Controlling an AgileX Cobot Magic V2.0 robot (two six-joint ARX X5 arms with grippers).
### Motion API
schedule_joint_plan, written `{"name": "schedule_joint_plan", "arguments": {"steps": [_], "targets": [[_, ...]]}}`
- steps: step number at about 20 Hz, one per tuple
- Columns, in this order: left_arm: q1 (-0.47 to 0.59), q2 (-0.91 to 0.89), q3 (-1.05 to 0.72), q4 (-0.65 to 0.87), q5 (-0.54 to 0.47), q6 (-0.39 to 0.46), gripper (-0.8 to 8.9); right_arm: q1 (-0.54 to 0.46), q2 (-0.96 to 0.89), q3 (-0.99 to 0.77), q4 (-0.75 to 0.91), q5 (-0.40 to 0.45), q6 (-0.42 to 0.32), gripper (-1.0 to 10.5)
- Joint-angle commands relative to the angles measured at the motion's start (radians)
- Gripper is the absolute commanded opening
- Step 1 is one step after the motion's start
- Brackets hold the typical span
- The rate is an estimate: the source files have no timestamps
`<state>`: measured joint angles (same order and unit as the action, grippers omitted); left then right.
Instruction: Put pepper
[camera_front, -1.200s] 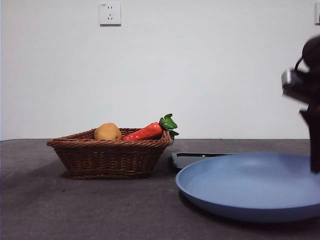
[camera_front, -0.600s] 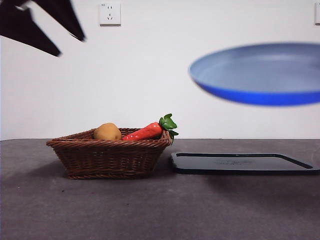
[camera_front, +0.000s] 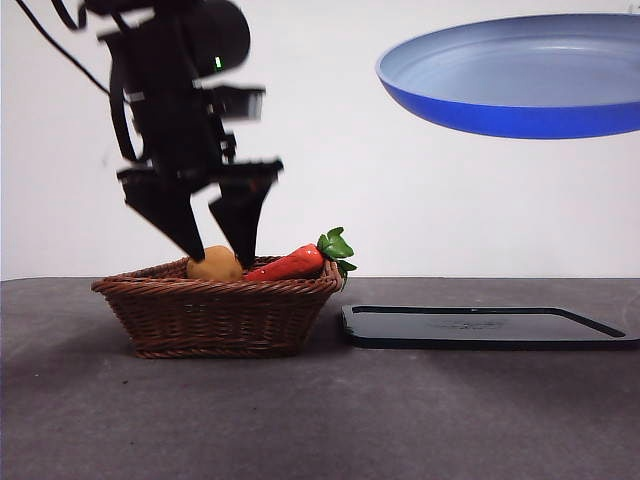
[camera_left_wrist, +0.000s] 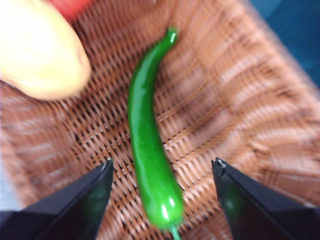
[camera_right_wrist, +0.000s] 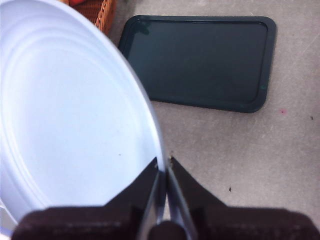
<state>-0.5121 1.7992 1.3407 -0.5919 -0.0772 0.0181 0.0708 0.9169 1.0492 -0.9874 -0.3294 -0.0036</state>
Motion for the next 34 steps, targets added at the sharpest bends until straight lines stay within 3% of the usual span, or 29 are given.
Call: {"name": "schedule_joint_plan", "arguments": {"steps": [1,24,34], "targets": [[-0.007,0.052,0.022,0.031,-0.027,0.01,3.48,0.0,0.003,0.021,0.011,-0.005,0.013,0.1],[0.002,0.145,0.022,0.096,-0.027,0.007,3.05,0.001,0.003,0.021,0.007,-0.01,0.005,0.1],[0.03,0.145,0.022,0.049,-0.023,-0.026,1.37,0.001,0.003,0.021,0.006,-0.01,-0.005,0.1]]}}
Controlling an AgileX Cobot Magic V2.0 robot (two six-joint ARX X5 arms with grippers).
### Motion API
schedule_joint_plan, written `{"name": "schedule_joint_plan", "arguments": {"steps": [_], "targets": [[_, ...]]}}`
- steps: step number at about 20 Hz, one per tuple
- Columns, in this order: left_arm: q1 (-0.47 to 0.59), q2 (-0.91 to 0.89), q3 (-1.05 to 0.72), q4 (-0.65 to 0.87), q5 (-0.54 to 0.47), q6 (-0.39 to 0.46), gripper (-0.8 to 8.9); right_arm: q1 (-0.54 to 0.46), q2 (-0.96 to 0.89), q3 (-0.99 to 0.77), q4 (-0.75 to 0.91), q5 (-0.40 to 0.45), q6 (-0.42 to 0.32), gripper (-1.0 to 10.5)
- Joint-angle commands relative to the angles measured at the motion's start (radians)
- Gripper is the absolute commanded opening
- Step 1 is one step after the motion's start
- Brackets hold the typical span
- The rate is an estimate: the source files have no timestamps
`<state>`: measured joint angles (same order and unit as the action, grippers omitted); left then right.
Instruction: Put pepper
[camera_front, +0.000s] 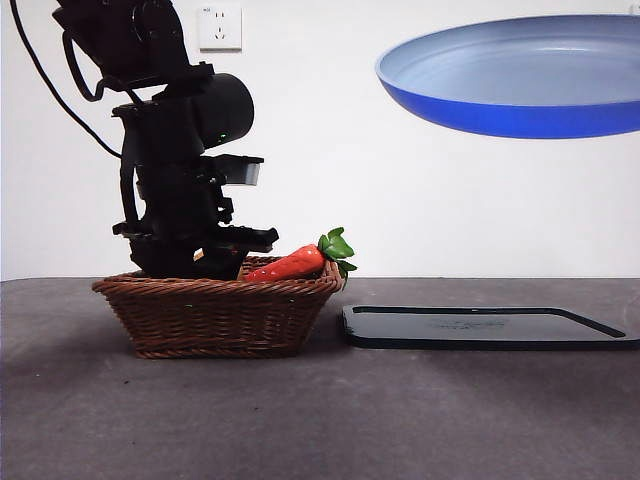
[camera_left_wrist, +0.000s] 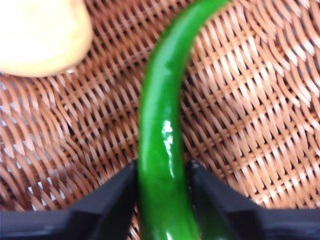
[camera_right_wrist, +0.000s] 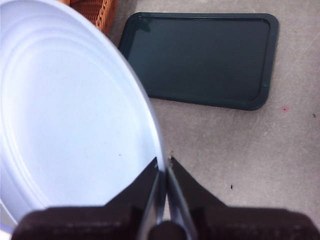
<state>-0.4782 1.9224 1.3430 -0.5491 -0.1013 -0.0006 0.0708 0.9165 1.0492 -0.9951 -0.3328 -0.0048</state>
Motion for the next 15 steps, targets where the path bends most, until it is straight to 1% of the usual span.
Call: {"name": "schedule_joint_plan", "arguments": {"steps": [1,5,8,11,13,15], "targets": [[-0.004,0.021,0.019,0.01,0.001,-0.007,1.37,0.001,0.003,0.021,0.013,-0.006,-0.004,0.1],[-0.005,0.011,0.019,0.014,0.0,-0.033,1.36,0.001,0.003,0.021,0.013,-0.006,-0.004,0.1],[-0.004,-0.023,0.02,0.001,-0.001,-0.034,1.36,0.001,0.004,0.021,0.014,-0.006,-0.003,0.1],[-0.005,-0.091,0.02,-0.007,0.003,-0.035,1.36,0.001,0.018,0.021,0.014,-0.005,0.006,0.1],[-0.011,-0.151,0.019,-0.022,0.014,-0.058,1.36,0.001,0.045,0.021,0.014,-0.005,0.017,0.1],[-0.018,-0.219,0.02,-0.037,0.062,-0.06,1.37,0.002,0.094,0.021,0.023,-0.006,0.041,0.1]]}}
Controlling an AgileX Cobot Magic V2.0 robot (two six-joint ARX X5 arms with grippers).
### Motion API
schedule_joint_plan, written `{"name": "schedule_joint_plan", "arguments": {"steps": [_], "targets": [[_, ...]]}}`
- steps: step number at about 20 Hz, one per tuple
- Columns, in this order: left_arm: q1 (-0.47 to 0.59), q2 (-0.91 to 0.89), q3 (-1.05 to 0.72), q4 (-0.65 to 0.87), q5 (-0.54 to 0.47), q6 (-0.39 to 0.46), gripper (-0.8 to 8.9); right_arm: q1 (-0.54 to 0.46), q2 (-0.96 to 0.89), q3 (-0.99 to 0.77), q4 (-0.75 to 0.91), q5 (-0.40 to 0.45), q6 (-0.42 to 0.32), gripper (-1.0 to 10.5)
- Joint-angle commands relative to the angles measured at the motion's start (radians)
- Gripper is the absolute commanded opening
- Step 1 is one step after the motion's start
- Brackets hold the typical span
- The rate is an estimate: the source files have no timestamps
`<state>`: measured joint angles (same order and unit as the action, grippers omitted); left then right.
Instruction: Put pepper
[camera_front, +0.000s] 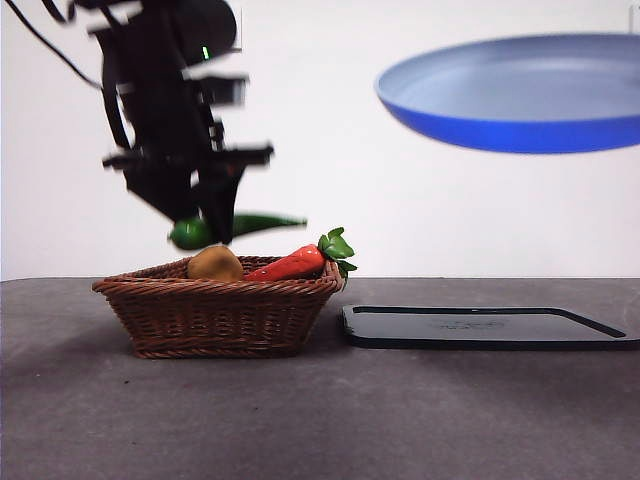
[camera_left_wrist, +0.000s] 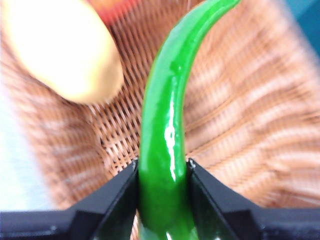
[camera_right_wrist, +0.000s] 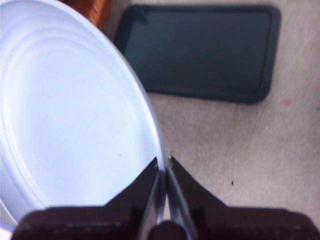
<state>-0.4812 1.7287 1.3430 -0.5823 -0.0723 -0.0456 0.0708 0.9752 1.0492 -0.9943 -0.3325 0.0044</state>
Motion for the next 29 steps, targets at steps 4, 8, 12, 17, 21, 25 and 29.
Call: {"name": "schedule_joint_plan", "arguments": {"steps": [4,8,12,17,21,25,29], "targets": [[-0.061,-0.145,0.019,-0.039,0.163,-0.039,1.37,0.014,0.204,0.021,0.077,-0.01,0.09,0.1],[-0.148,-0.157,0.019,-0.063,0.238,-0.04,1.37,0.067,0.377,0.021,0.131,-0.033,0.16,0.1],[-0.248,-0.096,0.019,-0.069,0.23,-0.03,1.37,0.128,0.472,0.021,0.188,-0.089,0.243,0.1],[-0.295,0.018,0.019,-0.028,0.183,-0.029,1.37,0.169,0.482,0.021,0.191,-0.09,0.26,0.1],[-0.304,0.048,0.019,-0.016,0.177,-0.029,1.4,0.173,0.482,0.021,0.182,-0.118,0.256,0.1],[-0.305,0.048,0.019,-0.019,0.178,-0.029,2.28,0.173,0.483,0.021,0.186,-0.133,0.249,0.1],[-0.305,0.045,0.019,-0.023,0.179,-0.03,2.59,0.173,0.483,0.021,0.182,-0.133,0.241,0.1]]}}
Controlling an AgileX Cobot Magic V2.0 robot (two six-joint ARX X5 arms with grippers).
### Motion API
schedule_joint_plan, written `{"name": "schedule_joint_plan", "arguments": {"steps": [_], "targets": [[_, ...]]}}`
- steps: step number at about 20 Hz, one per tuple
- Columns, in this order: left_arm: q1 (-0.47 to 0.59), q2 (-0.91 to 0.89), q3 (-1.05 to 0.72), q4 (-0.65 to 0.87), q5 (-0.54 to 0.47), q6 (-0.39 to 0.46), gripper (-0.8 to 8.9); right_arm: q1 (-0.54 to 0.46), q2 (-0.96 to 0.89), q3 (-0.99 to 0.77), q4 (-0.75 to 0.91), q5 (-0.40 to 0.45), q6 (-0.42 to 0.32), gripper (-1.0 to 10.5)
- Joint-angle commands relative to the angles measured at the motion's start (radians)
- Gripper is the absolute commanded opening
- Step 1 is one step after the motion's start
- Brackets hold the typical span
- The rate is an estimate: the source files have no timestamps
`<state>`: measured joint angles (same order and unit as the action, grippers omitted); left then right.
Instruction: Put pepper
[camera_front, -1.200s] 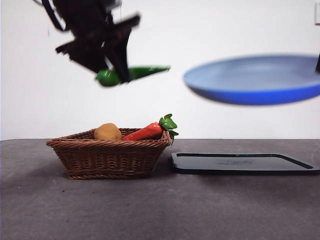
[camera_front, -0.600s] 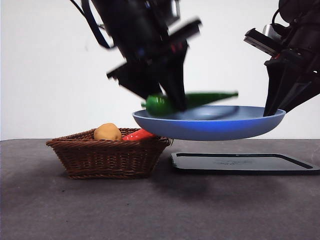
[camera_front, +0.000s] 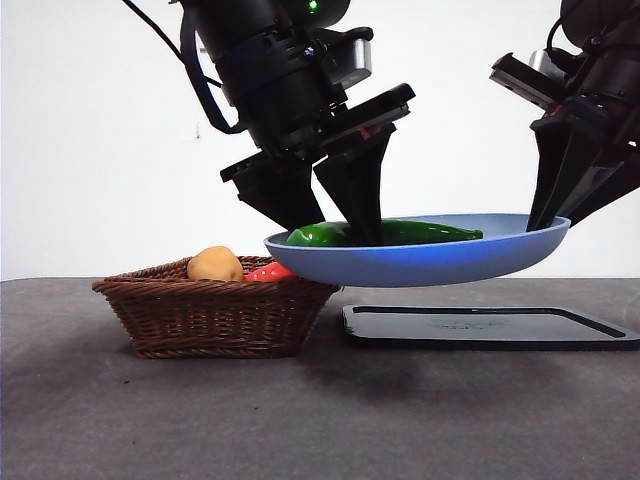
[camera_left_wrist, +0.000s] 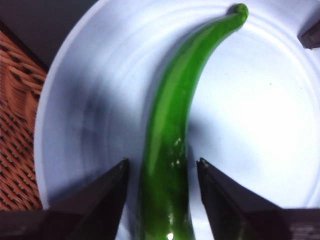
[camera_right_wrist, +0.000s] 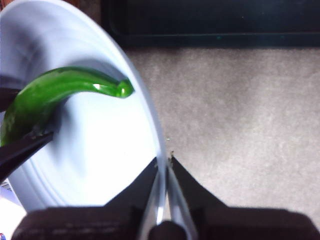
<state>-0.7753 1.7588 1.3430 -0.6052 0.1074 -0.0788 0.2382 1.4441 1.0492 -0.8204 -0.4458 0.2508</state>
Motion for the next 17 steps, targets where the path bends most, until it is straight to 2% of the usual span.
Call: {"name": "schedule_joint_plan", "arguments": {"steps": [1,9,12,17], "targets": [[-0.011,0.007,0.019,-0.004,-0.001,0.003,2.59,0.005,0.014,0.021,0.006,-0.02,-0.005,0.1],[-0.01,-0.205,0.019,-0.056,-0.002,0.014,2.59,-0.013,0.013,0.021,0.026,-0.02,-0.004,0.1],[-0.01,-0.317,0.019,-0.086,-0.002,0.023,2.59,-0.07,0.014,0.021,0.077,-0.019,0.016,0.1],[-0.01,-0.478,0.019,-0.095,-0.001,0.024,2.59,-0.224,0.064,0.027,0.206,-0.017,0.074,0.1]]}}
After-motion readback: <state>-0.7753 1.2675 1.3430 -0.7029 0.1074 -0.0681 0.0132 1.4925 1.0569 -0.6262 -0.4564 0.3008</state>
